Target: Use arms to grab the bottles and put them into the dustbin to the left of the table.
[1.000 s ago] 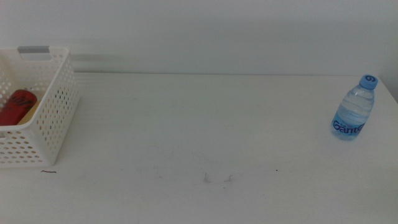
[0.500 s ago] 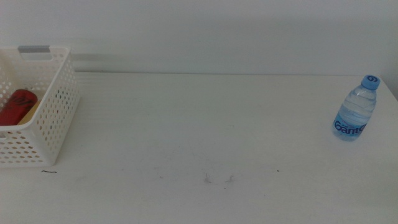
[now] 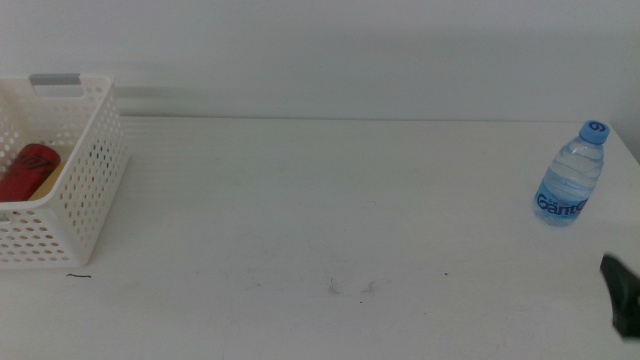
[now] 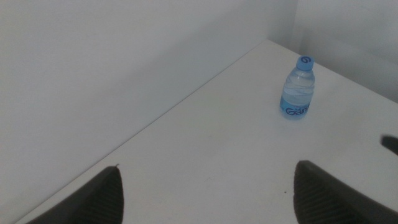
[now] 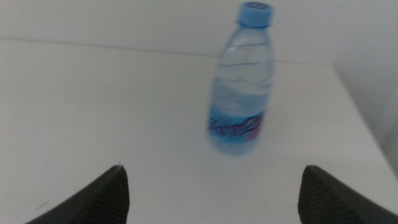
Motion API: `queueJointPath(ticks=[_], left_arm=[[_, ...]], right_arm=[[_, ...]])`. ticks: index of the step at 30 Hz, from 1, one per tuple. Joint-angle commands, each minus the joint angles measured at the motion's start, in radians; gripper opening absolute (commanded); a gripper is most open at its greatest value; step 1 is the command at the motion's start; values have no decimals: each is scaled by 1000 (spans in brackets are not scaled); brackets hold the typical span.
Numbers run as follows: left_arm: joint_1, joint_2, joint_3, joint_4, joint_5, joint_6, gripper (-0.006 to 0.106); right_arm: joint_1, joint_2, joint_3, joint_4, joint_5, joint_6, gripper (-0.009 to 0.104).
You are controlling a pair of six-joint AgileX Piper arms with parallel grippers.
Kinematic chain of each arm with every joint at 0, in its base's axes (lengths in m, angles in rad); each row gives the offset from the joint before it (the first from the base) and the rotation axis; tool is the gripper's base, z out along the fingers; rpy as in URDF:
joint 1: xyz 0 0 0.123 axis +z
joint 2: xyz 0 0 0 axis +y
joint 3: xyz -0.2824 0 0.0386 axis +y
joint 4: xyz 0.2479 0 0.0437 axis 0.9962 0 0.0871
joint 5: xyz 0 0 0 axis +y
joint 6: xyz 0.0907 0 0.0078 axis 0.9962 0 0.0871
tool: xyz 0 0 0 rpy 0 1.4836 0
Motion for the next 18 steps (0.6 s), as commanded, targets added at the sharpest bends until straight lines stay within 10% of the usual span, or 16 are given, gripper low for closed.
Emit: queueJointPath(ticks=[1, 9, 18], left_arm=[[-2, -1, -2, -3, -13, -3, 94], [-2, -1, -2, -3, -15, -3, 94], [-2, -1, -2, -3, -15, 4, 94]], right_arm=[[-4, 153, -37, 132, -163, -86, 86], [-4, 540, -63, 179, -636, -84, 86], [-4, 837, -259, 104, -671, 23, 86]])
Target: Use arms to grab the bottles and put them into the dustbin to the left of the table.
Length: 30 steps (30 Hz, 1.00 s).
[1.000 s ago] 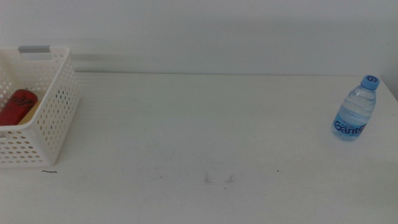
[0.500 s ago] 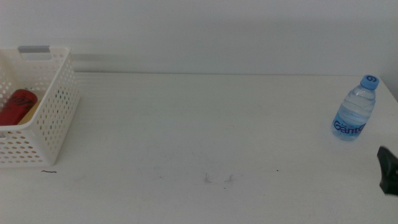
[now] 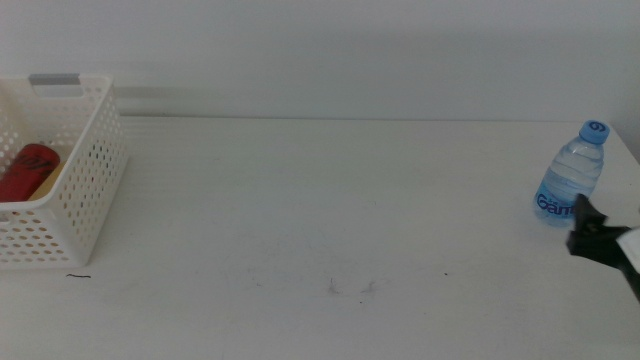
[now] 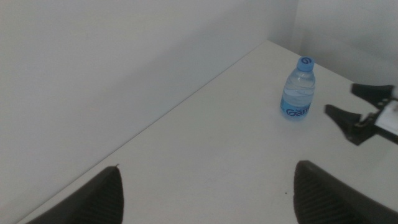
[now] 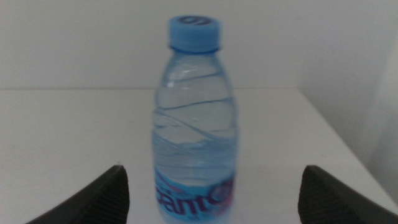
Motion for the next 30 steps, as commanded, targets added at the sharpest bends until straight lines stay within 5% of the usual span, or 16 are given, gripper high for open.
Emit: queueJointPath(ticks=[1, 8, 19, 21, 25, 30], left_arm=[[-2, -1, -2, -3, -13, 2, 94], [-2, -1, -2, -3, -13, 2, 94], [-2, -1, -2, -3, -13, 2, 94], [-2, -1, -2, -3, -13, 2, 94], [-2, -1, -2, -3, -13, 2, 94], [-2, -1, -2, -3, -13, 2, 94]], right_arm=[[-4, 55, -51, -40, -17, 4, 86], [-4, 188, -190, -25, -15, 5, 86], [-4, 398, -424, 87, 1, 1, 85], [-4, 412, -459, 82, 72, -14, 70], [29, 404, -511, 86, 187, -49, -1], [192, 375, -632, 48, 227, -51, -2]])
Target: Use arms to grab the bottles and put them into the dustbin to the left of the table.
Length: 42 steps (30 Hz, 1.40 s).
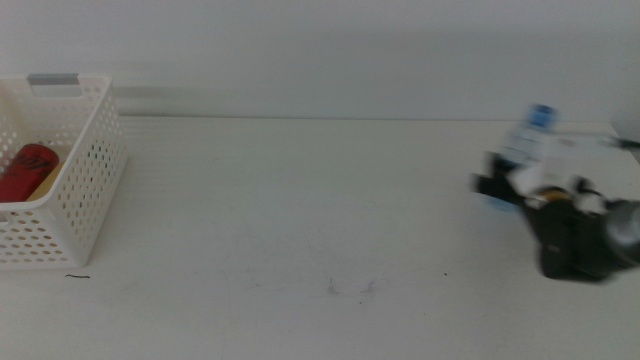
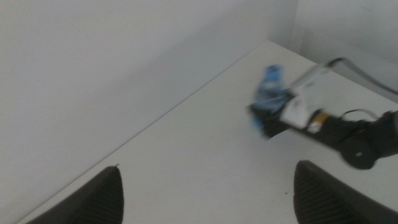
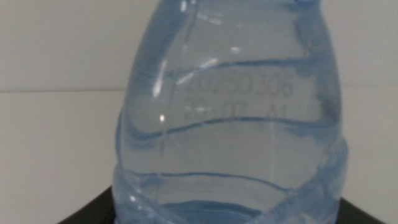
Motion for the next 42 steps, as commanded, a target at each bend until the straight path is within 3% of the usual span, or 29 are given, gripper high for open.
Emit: queueJointPath(ticks=[1, 6, 11, 14, 15, 17, 20, 23, 27, 33, 42], left_arm=[[-2, -1, -2, -3, -13, 2, 94], [-2, -1, -2, -3, -15, 2, 94], [-2, -1, -2, -3, -15, 2, 94], [-2, -1, -2, -3, -16, 2, 94], [-2, -1, -2, -3, -16, 2, 94], [-2, -1, -2, -3, -16, 2, 94], [-2, -1, -2, -3, -16, 2, 94], [-2, -1, -2, -3, -16, 2, 94], [-2, -1, -2, -3, -20, 2, 94], [-2, -1, -2, -3, -20, 2, 94], [-2, -1, -2, -3, -22, 2, 94]], right_arm=[[100, -23, -99, -90, 18, -12, -2], [271, 148, -429, -206, 220, -12, -2], [343, 268, -598, -208, 236, -12, -2], [351, 308, -623, -206, 232, -5, 6], [351, 314, -623, -202, 232, -5, 12], [351, 316, -623, -179, 277, -5, 35], [351, 288, -621, -174, 431, 8, 92], [351, 195, -610, -174, 657, 20, 89], [351, -9, -533, -101, 932, 30, 83], [351, -375, -471, -108, 1311, 48, 79], [351, -663, -471, -218, 1385, 92, 79]])
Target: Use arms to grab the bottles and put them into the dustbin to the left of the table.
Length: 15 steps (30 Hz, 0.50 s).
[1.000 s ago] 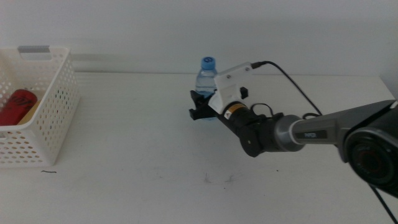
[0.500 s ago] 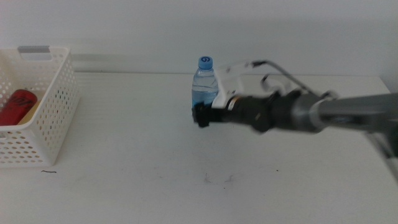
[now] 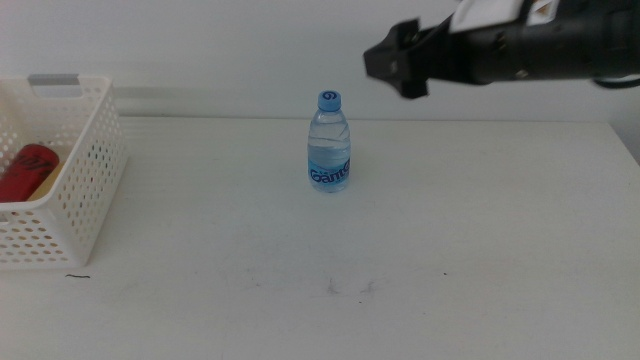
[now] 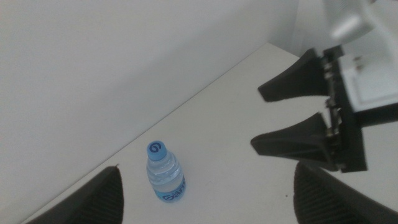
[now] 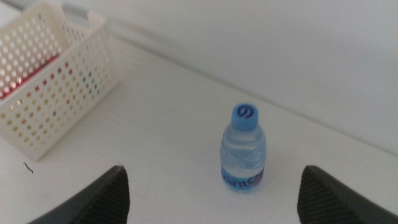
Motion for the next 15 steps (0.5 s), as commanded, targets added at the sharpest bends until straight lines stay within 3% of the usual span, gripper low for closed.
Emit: queueJointPath(ticks=[1, 15], left_arm=[[-2, -1, -2, -3, -13, 2, 94], [-2, -1, -5, -3, -53, 2, 94]], right_arm=[[1, -20, 7, -35, 17, 17, 79], [1, -21, 7, -9, 11, 21, 79]])
